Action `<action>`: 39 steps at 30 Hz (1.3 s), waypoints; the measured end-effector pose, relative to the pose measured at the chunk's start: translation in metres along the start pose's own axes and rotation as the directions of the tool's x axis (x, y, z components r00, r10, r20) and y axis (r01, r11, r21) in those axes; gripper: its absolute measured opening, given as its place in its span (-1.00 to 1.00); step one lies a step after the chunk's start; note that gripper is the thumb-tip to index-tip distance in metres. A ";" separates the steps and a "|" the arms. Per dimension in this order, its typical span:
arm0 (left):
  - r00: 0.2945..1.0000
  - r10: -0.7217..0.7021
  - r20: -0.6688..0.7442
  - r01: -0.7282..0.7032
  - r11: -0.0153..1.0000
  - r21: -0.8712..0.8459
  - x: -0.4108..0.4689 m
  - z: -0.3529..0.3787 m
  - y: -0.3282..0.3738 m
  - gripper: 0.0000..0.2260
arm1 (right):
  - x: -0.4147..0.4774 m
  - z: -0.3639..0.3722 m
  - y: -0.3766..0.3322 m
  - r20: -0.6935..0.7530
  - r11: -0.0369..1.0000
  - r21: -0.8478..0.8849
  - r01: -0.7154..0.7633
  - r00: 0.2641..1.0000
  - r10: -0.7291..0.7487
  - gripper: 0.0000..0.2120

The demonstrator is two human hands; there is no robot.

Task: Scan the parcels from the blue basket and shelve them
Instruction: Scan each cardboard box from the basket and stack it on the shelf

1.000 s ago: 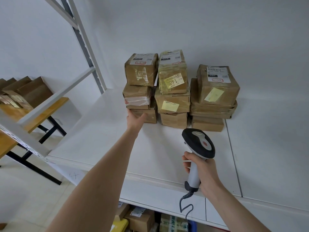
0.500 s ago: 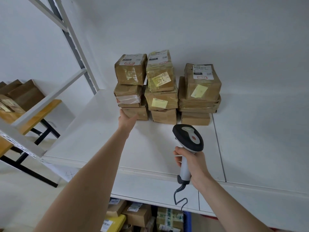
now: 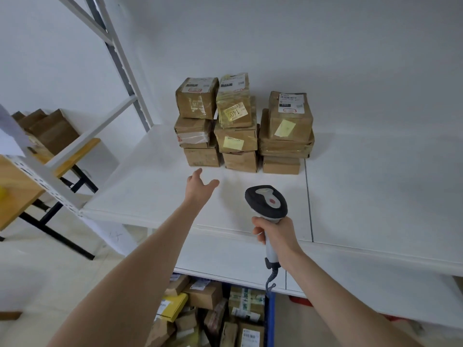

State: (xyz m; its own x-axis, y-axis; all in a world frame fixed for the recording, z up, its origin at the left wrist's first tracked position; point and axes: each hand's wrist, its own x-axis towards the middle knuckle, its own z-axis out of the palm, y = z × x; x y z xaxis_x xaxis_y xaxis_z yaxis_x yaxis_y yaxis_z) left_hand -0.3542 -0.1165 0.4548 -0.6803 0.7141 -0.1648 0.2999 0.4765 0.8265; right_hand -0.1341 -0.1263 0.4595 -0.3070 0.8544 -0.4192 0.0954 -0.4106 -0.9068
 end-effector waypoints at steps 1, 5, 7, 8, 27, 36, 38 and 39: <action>1.000 0.009 -0.008 -0.009 1.000 0.000 -0.010 0.001 -0.004 -0.41 | -0.003 0.000 0.005 0.015 0.999 -0.031 -0.020 1.000 0.021 -0.94; 0.995 0.060 -0.080 -0.063 0.997 -0.040 -0.051 0.000 -0.035 -0.55 | -0.013 -0.001 0.029 0.118 0.987 -0.140 -0.081 0.988 0.098 -0.93; 0.993 0.036 -0.109 -0.040 0.999 -0.036 -0.068 -0.003 -0.054 -0.58 | -0.016 0.002 0.043 0.159 0.975 -0.199 -0.096 0.979 0.129 -0.94; 0.993 0.017 -0.116 -0.021 0.999 -0.033 -0.075 -0.005 -0.064 -0.58 | -0.017 0.005 0.049 0.177 0.969 -0.227 -0.097 0.974 0.139 -0.95; 0.897 -0.442 0.024 0.425 0.875 0.232 -0.140 0.030 -0.292 -0.54 | 0.027 0.054 0.227 0.152 0.768 -0.596 -0.233 0.907 0.394 -0.86; 0.762 -0.647 0.024 0.643 0.761 0.085 -0.141 0.121 -0.366 -0.53 | 0.091 0.051 0.318 0.096 0.708 -0.549 -0.444 0.808 0.581 -0.83; 0.754 -0.656 0.028 0.654 0.754 0.056 -0.134 0.137 -0.384 -0.51 | 0.103 0.058 0.340 0.083 0.708 -0.482 -0.516 0.778 0.623 -0.86; 0.750 -0.661 0.026 0.659 0.751 0.048 -0.128 0.144 -0.395 -0.50 | 0.110 0.061 0.351 0.081 0.709 -0.453 -0.540 0.767 0.636 -0.87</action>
State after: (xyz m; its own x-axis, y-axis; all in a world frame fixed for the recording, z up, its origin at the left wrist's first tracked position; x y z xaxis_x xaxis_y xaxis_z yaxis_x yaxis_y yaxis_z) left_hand -0.2891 -0.3220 0.0717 -0.6912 0.2344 -0.6836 -0.1910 0.8530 0.4857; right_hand -0.1923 -0.1960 0.0978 -0.2513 0.3686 -0.8950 0.6628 -0.6083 -0.4366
